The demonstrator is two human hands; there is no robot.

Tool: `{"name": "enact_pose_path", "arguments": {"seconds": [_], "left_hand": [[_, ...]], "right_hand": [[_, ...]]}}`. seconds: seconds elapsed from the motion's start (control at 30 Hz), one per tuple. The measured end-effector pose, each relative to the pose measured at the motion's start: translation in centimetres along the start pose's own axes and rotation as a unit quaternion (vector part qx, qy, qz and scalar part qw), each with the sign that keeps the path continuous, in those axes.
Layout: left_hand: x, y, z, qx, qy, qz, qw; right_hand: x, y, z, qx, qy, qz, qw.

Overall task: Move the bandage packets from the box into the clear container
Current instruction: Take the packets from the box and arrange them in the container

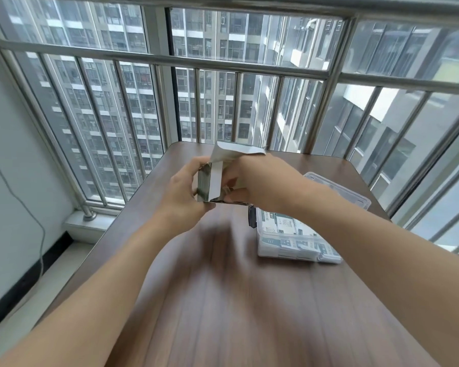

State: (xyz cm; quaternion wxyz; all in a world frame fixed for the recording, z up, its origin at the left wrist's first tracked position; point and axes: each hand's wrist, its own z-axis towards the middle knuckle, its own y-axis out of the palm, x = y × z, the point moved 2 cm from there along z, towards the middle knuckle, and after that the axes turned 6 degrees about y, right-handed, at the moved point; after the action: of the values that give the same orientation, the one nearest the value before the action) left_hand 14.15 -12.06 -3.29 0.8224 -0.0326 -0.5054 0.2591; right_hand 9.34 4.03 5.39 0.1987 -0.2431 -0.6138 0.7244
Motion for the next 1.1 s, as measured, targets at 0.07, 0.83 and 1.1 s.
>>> {"name": "enact_pose_path", "arguments": {"seconds": [0.07, 0.83, 1.1], "left_hand": [[0.0, 0.0, 0.0, -0.002, -0.009, 0.001, 1.0], [-1.3, 0.4, -0.3, -0.019, -0.13, 0.05, 0.99], [-2.2, 0.0, -1.1, -0.027, -0.201, -0.033, 0.979]], "right_hand": [[-0.2, -0.1, -0.1, 0.015, -0.009, -0.022, 1.0], [0.9, -1.4, 1.3, 0.066, 0.076, 0.047, 0.994], [2.9, -5.8, -0.7, 0.065, 0.139, 0.276, 0.949]]}}
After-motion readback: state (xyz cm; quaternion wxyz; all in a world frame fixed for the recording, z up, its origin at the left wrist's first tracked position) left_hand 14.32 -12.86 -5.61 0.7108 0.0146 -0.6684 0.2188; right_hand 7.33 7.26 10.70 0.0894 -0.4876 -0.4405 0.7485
